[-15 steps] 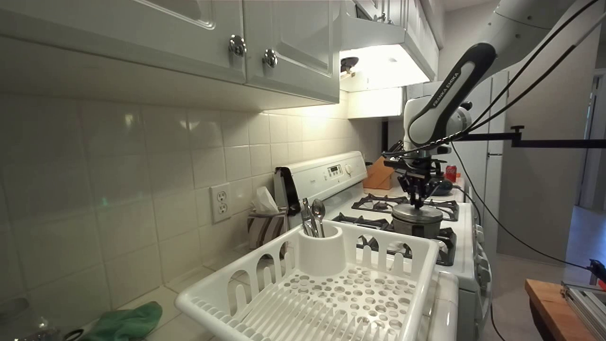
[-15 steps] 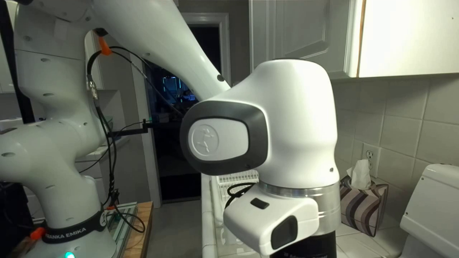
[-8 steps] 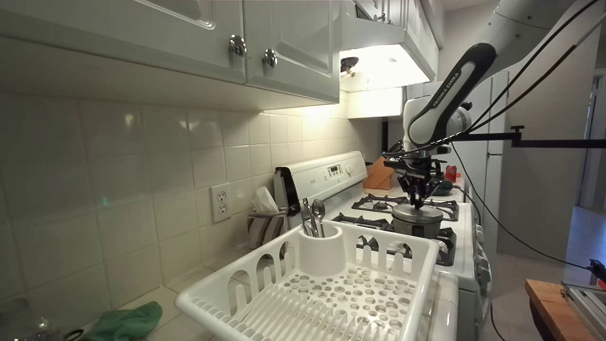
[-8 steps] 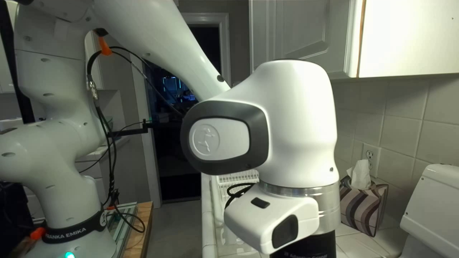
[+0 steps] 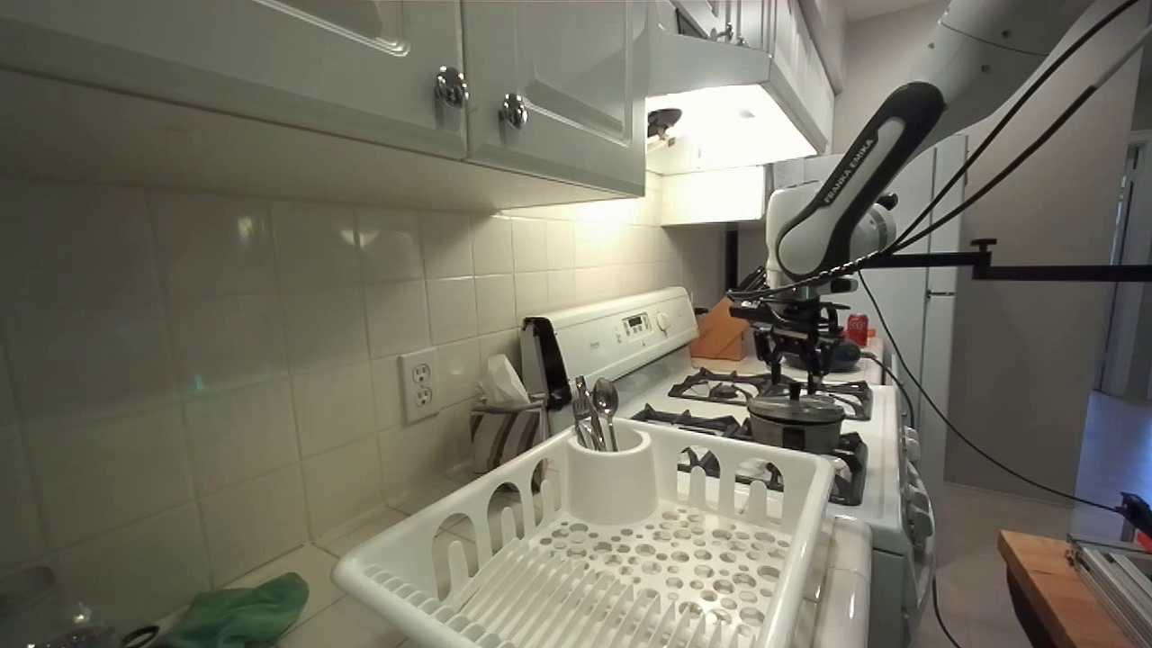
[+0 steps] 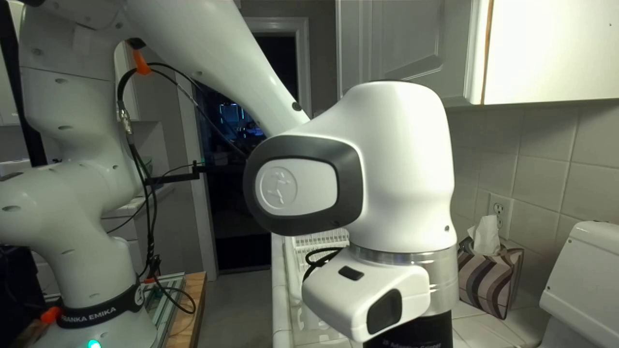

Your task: Put the lid on the pot

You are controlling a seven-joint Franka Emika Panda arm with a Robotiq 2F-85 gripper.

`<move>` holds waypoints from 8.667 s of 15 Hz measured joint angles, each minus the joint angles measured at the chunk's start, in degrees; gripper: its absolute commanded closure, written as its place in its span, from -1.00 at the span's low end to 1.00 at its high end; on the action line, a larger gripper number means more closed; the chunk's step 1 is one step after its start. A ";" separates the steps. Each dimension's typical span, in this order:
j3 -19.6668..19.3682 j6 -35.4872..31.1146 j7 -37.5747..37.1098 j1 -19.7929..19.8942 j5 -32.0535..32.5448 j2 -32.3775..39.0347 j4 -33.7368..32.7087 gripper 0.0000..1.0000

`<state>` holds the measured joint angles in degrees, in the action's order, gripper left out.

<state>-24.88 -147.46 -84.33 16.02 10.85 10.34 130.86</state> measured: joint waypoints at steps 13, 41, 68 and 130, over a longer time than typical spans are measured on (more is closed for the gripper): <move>-0.10 1.14 -0.82 0.09 0.16 0.56 0.00 0.40; -1.68 1.88 -5.57 -3.29 12.96 1.02 -2.22 0.87; -1.84 1.28 -8.57 -3.62 16.50 1.08 -0.47 0.87; 4.21 6.45 19.66 -2.27 5.49 -12.86 3.89 -1.00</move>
<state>-20.66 -141.01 -64.67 13.74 16.34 -2.52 134.75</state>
